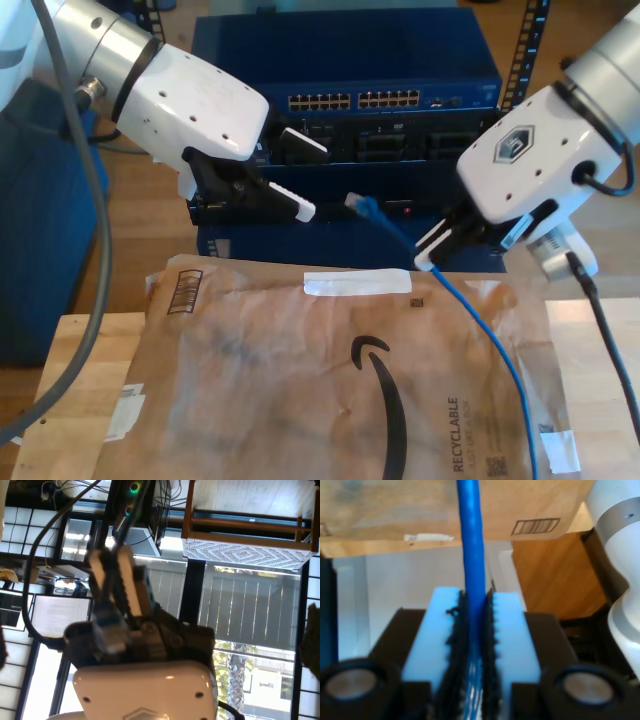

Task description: Grab the cable and plug it in

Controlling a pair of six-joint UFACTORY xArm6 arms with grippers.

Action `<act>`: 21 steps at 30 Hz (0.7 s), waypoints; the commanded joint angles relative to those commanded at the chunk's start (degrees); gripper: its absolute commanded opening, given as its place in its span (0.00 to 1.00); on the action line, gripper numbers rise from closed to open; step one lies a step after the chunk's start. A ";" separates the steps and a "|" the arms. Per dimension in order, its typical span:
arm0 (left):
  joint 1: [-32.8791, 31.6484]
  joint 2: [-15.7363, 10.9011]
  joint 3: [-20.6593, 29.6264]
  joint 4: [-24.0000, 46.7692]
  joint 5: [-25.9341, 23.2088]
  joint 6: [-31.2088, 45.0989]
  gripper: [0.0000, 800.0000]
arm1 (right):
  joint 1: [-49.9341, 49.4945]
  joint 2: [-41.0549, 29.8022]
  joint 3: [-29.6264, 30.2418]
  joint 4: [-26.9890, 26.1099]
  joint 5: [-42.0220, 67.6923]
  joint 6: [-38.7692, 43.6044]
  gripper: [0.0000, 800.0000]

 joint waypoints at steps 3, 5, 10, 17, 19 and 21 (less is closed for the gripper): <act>-0.09 0.00 0.18 -0.09 0.35 -0.79 0.99 | 0.00 0.09 -0.09 0.09 0.00 0.00 0.00; -0.09 -0.09 0.18 -0.44 0.88 -2.02 0.96 | 0.00 0.09 0.00 0.09 0.00 0.00 0.00; -0.09 -0.09 0.18 -3.52 5.10 -2.64 0.89 | 0.26 0.18 0.18 1.49 0.00 -0.70 0.00; 0.00 0.00 0.70 -3.69 4.75 -2.64 0.88 | 0.35 0.18 0.18 2.37 0.00 -0.70 0.00; 0.00 0.00 0.70 -3.78 4.66 -2.46 0.88 | 0.44 0.18 0.18 2.46 0.00 -0.70 0.00; 0.00 0.00 0.70 -3.78 4.66 -2.46 0.80 | 0.53 0.26 0.09 2.55 -0.09 -0.79 0.00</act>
